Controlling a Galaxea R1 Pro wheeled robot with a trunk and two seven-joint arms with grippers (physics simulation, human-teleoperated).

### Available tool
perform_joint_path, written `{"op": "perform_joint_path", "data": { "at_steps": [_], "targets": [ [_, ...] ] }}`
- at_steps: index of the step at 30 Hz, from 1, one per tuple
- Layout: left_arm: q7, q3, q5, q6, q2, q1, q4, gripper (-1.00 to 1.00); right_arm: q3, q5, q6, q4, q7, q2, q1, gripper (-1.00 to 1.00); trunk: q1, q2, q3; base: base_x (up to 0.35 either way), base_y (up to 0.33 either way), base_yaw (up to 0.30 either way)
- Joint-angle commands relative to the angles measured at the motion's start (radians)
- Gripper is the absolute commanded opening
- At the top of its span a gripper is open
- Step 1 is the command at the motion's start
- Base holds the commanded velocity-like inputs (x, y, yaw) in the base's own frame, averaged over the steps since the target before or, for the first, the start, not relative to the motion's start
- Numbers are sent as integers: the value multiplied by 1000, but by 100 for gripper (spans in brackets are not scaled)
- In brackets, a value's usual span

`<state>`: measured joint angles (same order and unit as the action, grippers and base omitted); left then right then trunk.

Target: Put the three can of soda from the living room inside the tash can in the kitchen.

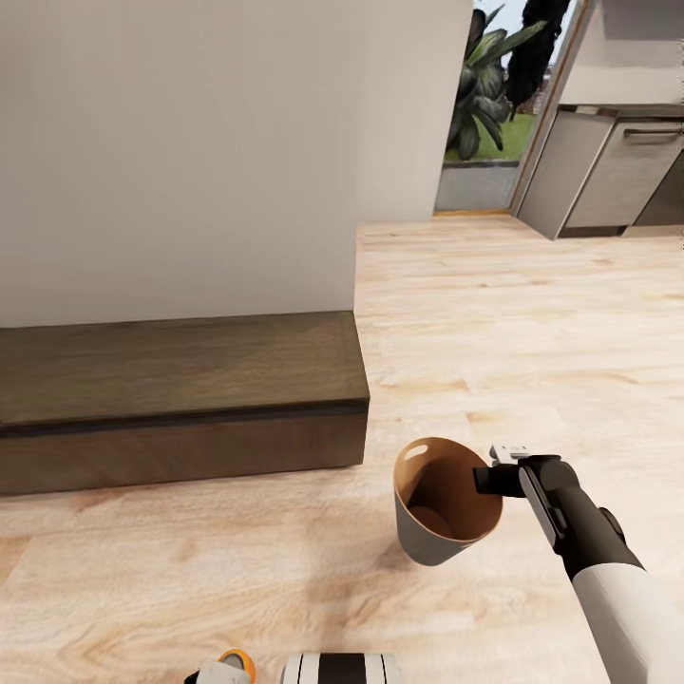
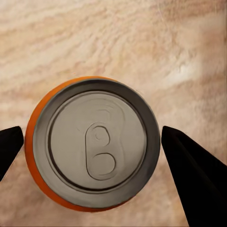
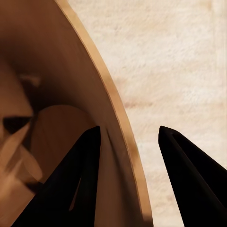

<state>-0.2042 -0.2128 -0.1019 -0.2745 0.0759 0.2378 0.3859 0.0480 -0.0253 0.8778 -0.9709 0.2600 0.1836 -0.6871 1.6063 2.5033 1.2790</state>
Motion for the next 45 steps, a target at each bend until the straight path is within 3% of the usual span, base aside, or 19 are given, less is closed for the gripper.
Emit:
{"op": "perform_joint_path", "data": {
  "at_steps": [1, 14, 40, 45],
  "targets": [
    [0, 0, 2, 0, 0, 0, 0, -100, 0, 13, 2, 0, -1, 0, 0, -100, 0, 0, -4, 0, 0, 0],
    [0, -1, 2, 0, 1, 0, 0, -100, 1, 15, 10, 1, -1, 0, 0, -100, -6, -3, -54, 0, 0, 0],
    [-2, -2, 2, 2, 9, 0, 3, -100, -2, 20, 13, 4, 2, -1, 1, -100, -106, -185, -136, 0, 0, 0],
    [-6, 0, 2, 2, 11, 0, 50, -100, -2, 21, 13, 4, 3, -1, 1, -100, -125, -220, -151, 0, 0, 0]
  ]
}}
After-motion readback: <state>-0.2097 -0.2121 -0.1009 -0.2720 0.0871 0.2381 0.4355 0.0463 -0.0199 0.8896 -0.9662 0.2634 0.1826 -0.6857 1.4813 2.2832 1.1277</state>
